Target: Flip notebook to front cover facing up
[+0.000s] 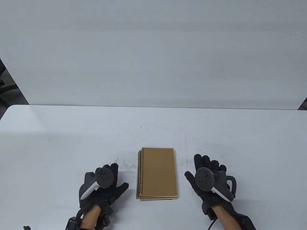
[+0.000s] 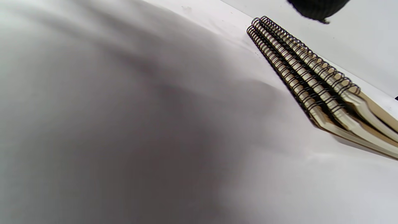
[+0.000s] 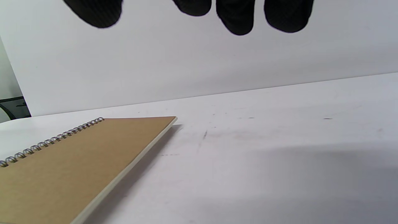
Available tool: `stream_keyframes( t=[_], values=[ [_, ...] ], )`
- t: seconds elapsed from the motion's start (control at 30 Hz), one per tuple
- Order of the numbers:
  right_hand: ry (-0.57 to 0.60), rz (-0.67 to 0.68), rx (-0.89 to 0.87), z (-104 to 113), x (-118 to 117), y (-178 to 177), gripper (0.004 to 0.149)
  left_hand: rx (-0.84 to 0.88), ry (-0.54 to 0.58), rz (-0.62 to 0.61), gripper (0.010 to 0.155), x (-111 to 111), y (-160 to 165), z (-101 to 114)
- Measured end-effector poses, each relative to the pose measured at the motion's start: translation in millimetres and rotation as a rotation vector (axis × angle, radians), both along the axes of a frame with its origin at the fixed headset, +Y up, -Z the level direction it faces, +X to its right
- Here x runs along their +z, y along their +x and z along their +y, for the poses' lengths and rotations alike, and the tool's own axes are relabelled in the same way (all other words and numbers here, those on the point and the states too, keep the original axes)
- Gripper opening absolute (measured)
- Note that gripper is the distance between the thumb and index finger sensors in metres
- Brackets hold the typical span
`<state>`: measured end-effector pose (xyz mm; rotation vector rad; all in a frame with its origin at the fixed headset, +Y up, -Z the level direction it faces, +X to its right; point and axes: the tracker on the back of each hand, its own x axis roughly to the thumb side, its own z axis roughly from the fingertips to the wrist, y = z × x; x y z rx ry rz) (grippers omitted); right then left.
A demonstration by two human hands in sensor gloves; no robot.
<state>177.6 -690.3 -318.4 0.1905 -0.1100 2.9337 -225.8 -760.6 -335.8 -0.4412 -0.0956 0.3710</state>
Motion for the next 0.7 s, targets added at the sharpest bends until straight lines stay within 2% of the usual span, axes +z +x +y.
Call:
stream_keyframes(
  t=[0.3,0.7],
  values=[
    [0.049,-0.004,-0.043,-26.8,9.4,49.0,0.078,0.007,0.002,-0.014,0.095,-1.0,1.5,-1.7],
    [0.078,0.052,0.040,-34.3,12.6,45.0,0.078,-0.006,-0.014,-0.007,0.095,-0.7,0.8,-3.7]
  ],
)
